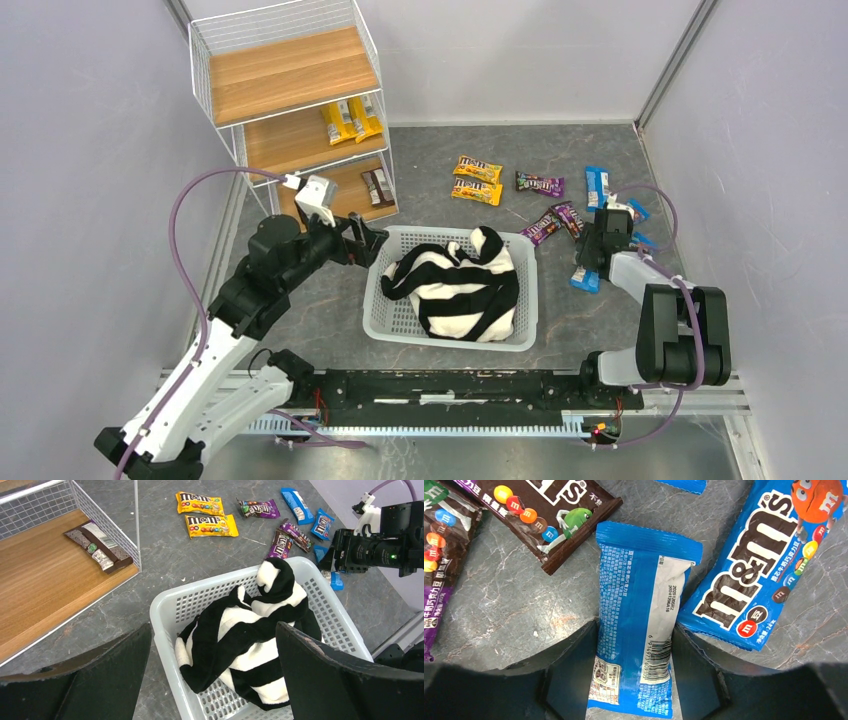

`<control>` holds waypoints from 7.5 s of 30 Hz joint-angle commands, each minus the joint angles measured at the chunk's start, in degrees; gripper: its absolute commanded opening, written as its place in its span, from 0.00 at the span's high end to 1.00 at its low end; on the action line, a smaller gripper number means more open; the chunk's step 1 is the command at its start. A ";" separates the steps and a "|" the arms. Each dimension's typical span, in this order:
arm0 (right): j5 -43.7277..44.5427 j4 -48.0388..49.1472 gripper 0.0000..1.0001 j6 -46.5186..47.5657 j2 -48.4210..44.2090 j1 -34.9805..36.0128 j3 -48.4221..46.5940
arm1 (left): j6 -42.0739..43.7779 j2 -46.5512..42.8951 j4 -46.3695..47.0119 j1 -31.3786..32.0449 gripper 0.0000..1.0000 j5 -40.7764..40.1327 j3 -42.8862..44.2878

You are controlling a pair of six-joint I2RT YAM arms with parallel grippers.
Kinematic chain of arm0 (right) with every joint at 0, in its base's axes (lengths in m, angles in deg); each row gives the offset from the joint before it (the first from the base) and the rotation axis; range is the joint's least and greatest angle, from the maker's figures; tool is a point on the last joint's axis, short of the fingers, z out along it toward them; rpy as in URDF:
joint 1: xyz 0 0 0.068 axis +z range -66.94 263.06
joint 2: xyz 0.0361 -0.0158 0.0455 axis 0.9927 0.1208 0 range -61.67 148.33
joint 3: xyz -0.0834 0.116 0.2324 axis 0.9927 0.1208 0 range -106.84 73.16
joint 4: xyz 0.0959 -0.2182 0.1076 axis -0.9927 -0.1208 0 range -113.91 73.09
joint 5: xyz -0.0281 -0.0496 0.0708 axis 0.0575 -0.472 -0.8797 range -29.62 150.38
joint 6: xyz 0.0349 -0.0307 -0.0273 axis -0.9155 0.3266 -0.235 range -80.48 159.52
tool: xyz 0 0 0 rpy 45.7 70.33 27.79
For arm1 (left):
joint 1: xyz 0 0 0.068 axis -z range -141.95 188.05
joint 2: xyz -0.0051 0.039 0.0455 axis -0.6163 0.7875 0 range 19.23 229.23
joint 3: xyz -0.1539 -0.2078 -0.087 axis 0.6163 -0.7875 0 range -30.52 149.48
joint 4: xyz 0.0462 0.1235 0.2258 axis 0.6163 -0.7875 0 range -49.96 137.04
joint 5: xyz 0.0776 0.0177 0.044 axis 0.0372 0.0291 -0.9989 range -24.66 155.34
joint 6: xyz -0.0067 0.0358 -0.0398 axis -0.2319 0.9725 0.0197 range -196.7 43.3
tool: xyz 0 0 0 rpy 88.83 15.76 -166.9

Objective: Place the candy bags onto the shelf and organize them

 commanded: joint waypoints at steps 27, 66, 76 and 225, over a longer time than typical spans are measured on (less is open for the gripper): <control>-21.71 8.41 0.51 -4.87 -15.18 0.44 -1.12 | -23.22 16.94 9.66 0.20 0.00 18.78 6.49; -27.68 28.17 0.54 -33.89 -16.64 26.90 -14.78 | -20.93 37.24 16.36 28.21 0.43 -21.79 23.06; -27.59 28.32 0.55 -34.07 -16.59 27.00 -14.25 | -20.42 36.20 13.24 28.31 0.31 -27.95 23.09; -4.84 -11.25 0.10 14.75 34.86 -3.86 -52.96 | -4.43 22.19 -7.04 -12.48 0.00 31.92 25.56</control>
